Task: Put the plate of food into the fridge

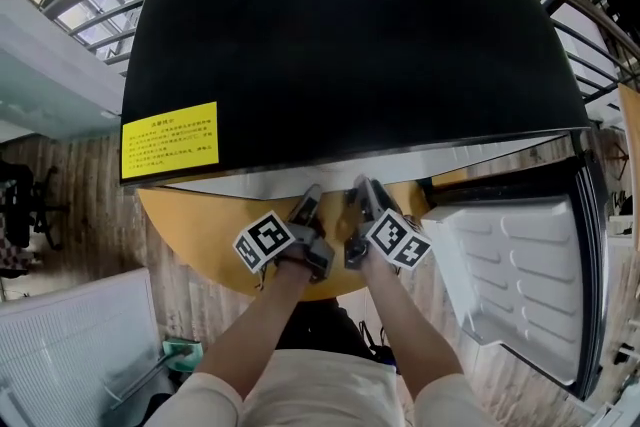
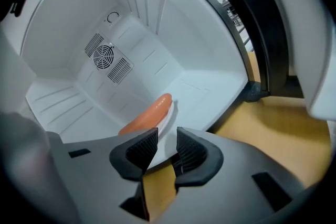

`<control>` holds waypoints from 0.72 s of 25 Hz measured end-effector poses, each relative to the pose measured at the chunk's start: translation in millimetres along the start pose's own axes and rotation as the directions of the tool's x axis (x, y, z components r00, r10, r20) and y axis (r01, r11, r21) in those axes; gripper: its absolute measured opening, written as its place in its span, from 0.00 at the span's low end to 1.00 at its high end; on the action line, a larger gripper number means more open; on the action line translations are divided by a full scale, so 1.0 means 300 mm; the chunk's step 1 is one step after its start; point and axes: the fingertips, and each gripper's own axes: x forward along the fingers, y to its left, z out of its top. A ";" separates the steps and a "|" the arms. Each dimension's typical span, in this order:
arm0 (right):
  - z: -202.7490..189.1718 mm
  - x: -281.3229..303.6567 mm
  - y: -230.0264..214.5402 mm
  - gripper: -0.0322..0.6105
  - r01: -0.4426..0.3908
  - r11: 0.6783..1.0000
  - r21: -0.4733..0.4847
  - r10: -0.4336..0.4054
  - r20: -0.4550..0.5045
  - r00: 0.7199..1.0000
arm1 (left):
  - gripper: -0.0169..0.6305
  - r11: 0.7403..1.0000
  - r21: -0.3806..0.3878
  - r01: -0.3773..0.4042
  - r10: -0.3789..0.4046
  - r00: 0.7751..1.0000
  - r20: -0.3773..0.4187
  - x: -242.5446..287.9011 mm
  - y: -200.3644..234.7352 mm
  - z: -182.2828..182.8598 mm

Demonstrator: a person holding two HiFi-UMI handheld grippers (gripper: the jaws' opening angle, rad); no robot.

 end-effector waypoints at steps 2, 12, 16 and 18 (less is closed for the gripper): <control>-0.015 -0.033 0.009 0.22 -0.001 1.000 -0.010 0.001 -0.014 1.000 | 0.20 1.000 0.029 0.013 -0.013 1.000 -0.022 -0.026 -0.018 -0.008; -0.023 -0.270 0.177 0.12 -0.102 0.980 -0.170 0.102 -0.008 0.995 | 0.09 0.948 0.302 0.100 -0.055 0.986 -0.155 -0.237 -0.152 -0.063; -0.017 -0.400 0.259 0.09 -0.145 0.953 -0.264 0.151 -0.001 0.989 | 0.06 0.880 0.459 0.121 -0.036 0.981 -0.190 -0.356 -0.223 -0.096; -0.017 -0.461 0.300 0.09 -0.150 0.938 -0.313 0.156 -0.005 0.988 | 0.06 0.836 0.532 0.138 -0.031 0.978 -0.204 -0.413 -0.269 -0.115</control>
